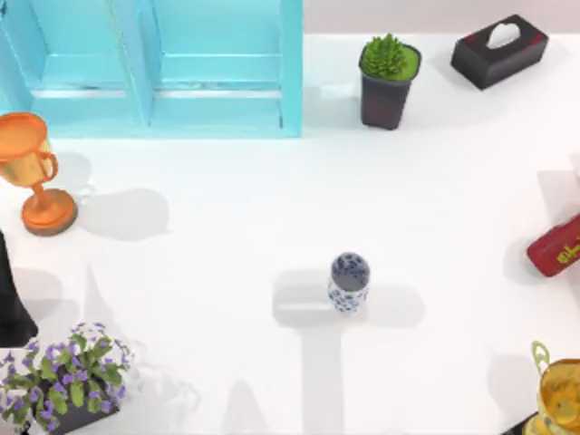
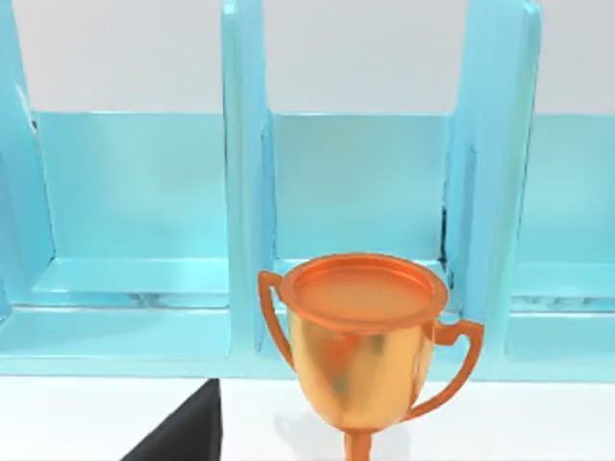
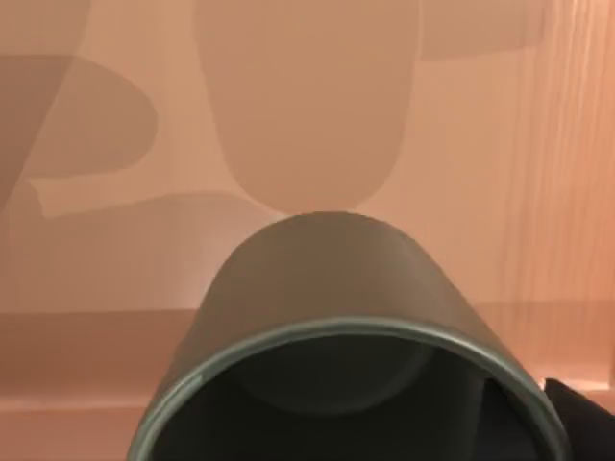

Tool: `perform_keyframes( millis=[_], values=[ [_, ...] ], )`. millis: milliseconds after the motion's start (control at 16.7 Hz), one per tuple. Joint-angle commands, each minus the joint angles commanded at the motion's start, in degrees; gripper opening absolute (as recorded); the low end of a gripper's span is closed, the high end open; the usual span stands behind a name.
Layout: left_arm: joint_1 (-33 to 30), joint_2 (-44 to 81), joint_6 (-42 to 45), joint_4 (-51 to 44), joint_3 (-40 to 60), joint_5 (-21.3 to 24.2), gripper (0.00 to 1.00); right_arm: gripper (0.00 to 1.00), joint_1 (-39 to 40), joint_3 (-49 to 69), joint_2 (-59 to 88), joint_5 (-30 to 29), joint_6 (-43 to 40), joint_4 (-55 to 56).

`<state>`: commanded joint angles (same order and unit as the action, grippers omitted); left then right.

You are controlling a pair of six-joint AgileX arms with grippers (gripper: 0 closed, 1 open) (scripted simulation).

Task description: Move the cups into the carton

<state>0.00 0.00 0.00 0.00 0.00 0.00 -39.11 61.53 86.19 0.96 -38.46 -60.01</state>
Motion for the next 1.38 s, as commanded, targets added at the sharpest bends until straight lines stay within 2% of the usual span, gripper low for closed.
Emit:
perform_keyframes(
  millis=[540, 1140, 1380],
  values=[
    [0.00, 0.00, 0.00, 0.00, 0.00, 0.00, 1.00, 0.98, 0.00, 0.00, 0.00, 0.00, 0.00, 0.00],
    [0.00, 0.00, 0.00, 0.00, 0.00, 0.00, 1.00, 1.00, -0.08, 0.20, 0.02, 0.00, -0.02, -0.19],
    [0.00, 0.00, 0.00, 0.00, 0.00, 0.00, 1.00, 1.00, -0.38, 6.95, 0.49, 0.02, -0.31, -6.91]
  ],
)
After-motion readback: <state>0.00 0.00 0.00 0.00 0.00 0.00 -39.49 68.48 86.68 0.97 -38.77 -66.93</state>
